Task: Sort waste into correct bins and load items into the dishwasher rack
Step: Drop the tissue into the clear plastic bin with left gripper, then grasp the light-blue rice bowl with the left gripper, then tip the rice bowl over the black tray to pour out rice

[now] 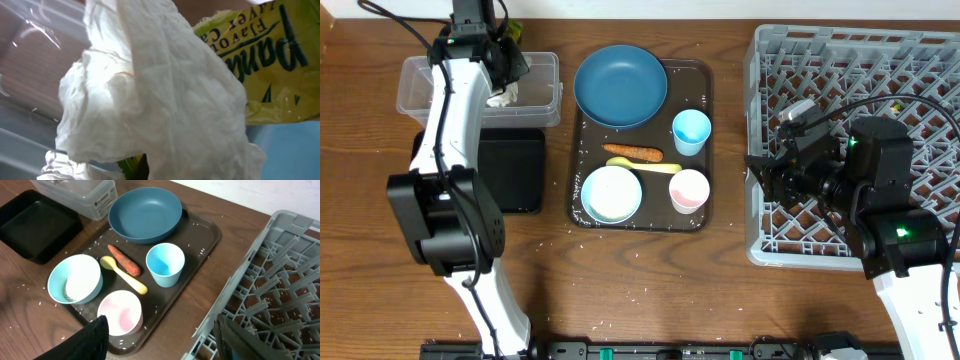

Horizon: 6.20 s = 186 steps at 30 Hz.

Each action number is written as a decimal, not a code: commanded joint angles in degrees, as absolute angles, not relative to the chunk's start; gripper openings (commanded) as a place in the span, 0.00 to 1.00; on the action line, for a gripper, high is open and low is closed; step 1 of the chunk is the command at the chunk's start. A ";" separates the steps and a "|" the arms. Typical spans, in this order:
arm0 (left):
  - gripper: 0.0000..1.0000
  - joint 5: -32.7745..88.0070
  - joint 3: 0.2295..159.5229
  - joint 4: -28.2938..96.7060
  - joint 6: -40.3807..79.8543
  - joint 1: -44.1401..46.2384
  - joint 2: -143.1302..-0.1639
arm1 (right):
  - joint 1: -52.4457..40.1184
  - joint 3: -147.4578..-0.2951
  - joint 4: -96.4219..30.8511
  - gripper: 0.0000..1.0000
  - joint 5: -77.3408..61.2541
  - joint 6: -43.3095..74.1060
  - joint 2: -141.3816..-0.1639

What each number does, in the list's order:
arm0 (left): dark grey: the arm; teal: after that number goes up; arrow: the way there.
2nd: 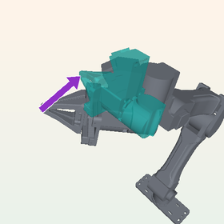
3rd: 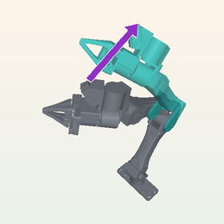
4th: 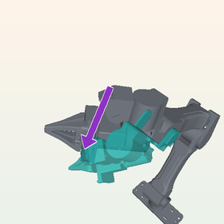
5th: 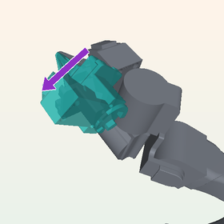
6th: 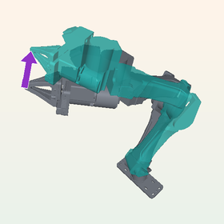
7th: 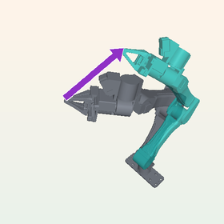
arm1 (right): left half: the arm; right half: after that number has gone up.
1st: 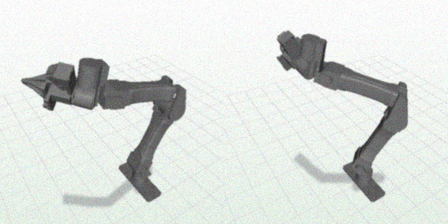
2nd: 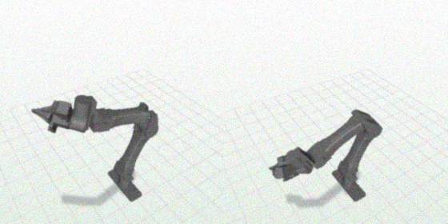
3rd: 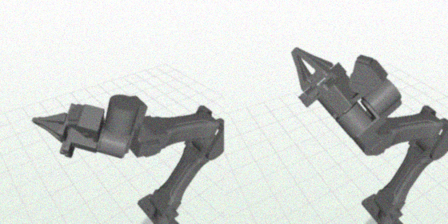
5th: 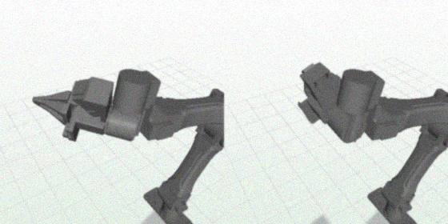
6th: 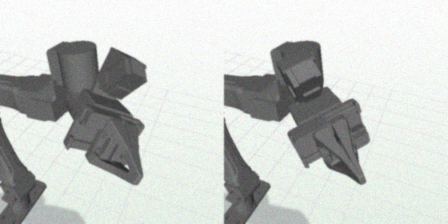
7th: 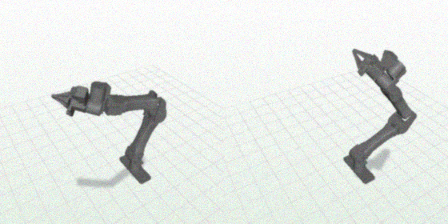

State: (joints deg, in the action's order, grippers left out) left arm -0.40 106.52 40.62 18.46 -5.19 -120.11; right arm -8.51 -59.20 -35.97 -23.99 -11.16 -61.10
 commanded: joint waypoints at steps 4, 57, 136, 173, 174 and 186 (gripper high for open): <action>0.17 -0.71 105.93 40.73 18.50 -6.24 -124.25 | -8.97 -60.20 -35.46 0.66 -24.23 -11.14 -61.08; 0.80 14.37 104.99 76.29 17.02 12.95 -99.96 | -8.97 -60.20 -34.70 0.99 -27.07 -5.13 -61.19; 0.06 42.30 73.93 44.25 12.47 -20.10 -93.49 | -8.97 -60.20 -38.06 0.95 -24.01 -5.17 -62.15; 0.06 90.11 73.19 44.86 12.88 -38.02 -107.11 | -8.97 -60.20 -36.88 0.93 -24.01 -4.71 -62.15; 0.06 90.11 73.19 44.88 13.93 -38.02 -107.11 | -8.97 -60.20 -36.99 0.93 -24.01 -4.71 -62.15; 0.06 90.13 73.19 44.99 18.65 -38.02 -107.09 | -8.97 -60.20 -38.11 0.94 -23.99 -4.75 -62.15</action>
State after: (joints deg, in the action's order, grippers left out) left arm 88.42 73.58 44.75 17.26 -38.04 -107.20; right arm -8.51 -59.20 -37.95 -23.97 -5.39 -62.15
